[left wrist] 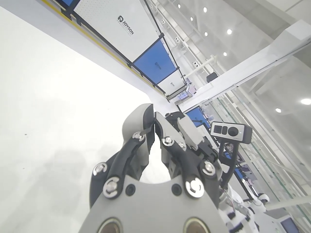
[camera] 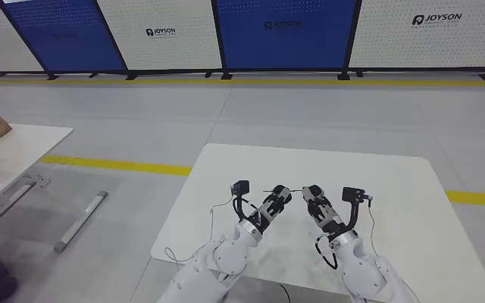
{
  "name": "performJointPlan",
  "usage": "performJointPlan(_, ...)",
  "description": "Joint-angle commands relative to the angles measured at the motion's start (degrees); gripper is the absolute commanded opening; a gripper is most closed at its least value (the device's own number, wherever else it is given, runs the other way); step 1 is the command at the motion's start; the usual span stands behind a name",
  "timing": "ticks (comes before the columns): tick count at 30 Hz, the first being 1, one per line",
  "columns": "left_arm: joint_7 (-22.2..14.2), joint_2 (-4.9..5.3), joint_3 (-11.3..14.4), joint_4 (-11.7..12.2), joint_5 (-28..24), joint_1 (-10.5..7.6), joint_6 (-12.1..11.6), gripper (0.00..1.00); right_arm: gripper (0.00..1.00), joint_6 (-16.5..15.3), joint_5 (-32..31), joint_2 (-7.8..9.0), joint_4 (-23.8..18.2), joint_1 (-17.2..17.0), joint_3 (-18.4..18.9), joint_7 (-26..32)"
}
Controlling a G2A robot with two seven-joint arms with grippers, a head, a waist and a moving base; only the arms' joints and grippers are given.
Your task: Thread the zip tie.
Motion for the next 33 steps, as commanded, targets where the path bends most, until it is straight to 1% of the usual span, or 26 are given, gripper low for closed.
performJointPlan(1, -0.2, 0.01, -0.02, -0.18, 0.15, 0.09, -0.19, 0.0, 0.0, 0.0, -0.08, -0.01, 0.0, 0.04, -0.02, 0.11)
performJointPlan(10, -0.78, -0.06, 0.36, -0.22, 0.75, 0.31, -0.84, 0.0, 0.0, -0.14, -0.26, -0.07, 0.1, 0.19, -0.22, 0.45)
performJointPlan(17, -1.03, -0.1, 0.46, -0.33, 0.94, 0.4, -1.29, 0.0, 0.0, 0.12, -0.53, -0.09, 0.41, 0.68, -0.46, 1.92)
performJointPlan(22, -0.45, -0.16, 0.18, -0.2, 0.53, 0.51, -0.98, 0.0, 0.0, -0.05, -0.15, -0.1, 0.28, 0.5, -0.29, 1.66)
performJointPlan(23, -0.43, -0.16, 0.12, -0.11, 0.72, 0.46, -0.8, 0.12, 0.0, -0.03, -0.21, -0.09, 0.22, 0.43, -0.24, 1.56)
performJointPlan(24, -0.31, -0.16, 0.1, -0.09, 0.97, 0.44, -0.67, 0.28, 0.0, 0.03, -0.32, -0.09, 0.14, 0.34, -0.21, 1.45)
performJointPlan(25, -0.21, -0.18, 0.06, -0.08, 0.82, 0.46, -0.66, 0.48, 0.0, 0.11, -0.41, -0.08, 0.11, 0.29, -0.18, 1.39)
performJointPlan(26, -0.19, -0.19, 0.01, -0.07, 0.74, 0.45, -0.67, 0.61, 0.0, 0.23, -0.51, -0.08, 0.09, 0.24, -0.14, 1.33)
performJointPlan(27, -0.17, -0.2, -0.04, -0.08, 0.72, 0.45, -0.67, 0.93, 0.0, 0.34, -0.58, -0.08, 0.08, 0.19, -0.12, 1.27)
performJointPlan(28, -0.02, -0.21, -0.13, -0.11, 0.56, 0.49, -0.62, 1.0, 0.0, 0.49, -0.69, -0.08, 0.07, 0.14, -0.09, 1.21)
performJointPlan(31, 0.12, -0.29, -0.39, 0.05, -0.48, 0.37, -0.38, 1.0, 0.0, 1.09, -0.93, -0.11, 0.26, 0.11, -0.05, 0.93)
performJointPlan(33, 0.09, -0.31, -0.56, 0.0, -1.0, 0.39, -0.68, 1.0, 0.0, 1.39, -0.95, -0.14, 0.42, 0.14, -0.03, 0.65)
